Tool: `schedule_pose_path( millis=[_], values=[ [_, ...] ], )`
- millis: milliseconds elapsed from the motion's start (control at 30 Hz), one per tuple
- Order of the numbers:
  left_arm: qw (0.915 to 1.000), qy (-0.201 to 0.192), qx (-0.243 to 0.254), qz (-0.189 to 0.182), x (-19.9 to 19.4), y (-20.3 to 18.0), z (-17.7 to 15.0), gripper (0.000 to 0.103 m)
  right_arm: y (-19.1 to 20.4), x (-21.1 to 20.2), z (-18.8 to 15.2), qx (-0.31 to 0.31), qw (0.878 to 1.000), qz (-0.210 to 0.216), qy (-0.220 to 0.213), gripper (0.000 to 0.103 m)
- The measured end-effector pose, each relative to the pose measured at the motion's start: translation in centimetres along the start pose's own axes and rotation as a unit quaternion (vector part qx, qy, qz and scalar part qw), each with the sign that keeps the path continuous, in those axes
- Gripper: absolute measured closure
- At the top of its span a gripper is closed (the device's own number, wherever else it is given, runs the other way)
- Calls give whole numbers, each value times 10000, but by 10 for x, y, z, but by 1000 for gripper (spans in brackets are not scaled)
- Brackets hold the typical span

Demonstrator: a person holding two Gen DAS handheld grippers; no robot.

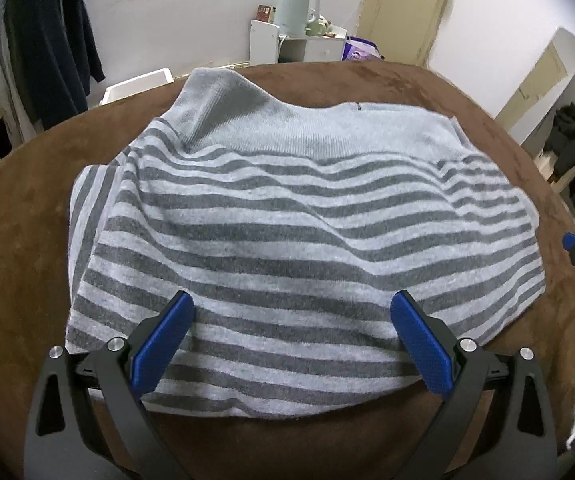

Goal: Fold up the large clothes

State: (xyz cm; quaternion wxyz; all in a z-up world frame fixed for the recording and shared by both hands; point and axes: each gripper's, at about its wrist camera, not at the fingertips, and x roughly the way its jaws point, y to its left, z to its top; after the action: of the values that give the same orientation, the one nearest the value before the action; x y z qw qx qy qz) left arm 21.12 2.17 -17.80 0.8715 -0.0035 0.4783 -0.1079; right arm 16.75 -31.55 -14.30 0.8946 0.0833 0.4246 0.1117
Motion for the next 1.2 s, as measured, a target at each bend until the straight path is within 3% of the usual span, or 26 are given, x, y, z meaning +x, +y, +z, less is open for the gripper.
schedule_pose_path(
  millis=[167, 367, 500, 633, 833, 1067, 1167, 1200],
  values=[
    [9994, 161, 211, 240, 15, -6, -11, 5, -31, -3, -27, 991, 9943, 403, -4, 11],
    [9989, 105, 205, 419, 21, -7, -16, 5, -72, 5, -56, 2543, 9599, 1175, -91, 11],
    [9990, 105, 159, 397, 23, -6, -15, 5, -88, 14, -67, 3155, 9377, 1445, -155, 11],
    [9990, 166, 124, 402, 25, -8, -15, 5, -97, 22, -77, 3449, 9260, 1527, -135, 11],
    [9990, 242, 98, 361, 27, -7, -14, 5, -103, 39, -77, 3589, 9189, 1612, -273, 9],
    [9992, 183, 91, 337, 28, -4, -14, 5, -97, 65, -47, 3574, 9175, 1699, -401, 11],
    [9993, 185, 90, 316, 27, -4, -16, 5, -94, 74, -38, 3561, 9199, 1593, -406, 18],
    [9993, 190, 94, 305, 27, -4, -16, 5, -92, 77, -35, 3530, 9227, 1502, -378, 26]
  ],
)
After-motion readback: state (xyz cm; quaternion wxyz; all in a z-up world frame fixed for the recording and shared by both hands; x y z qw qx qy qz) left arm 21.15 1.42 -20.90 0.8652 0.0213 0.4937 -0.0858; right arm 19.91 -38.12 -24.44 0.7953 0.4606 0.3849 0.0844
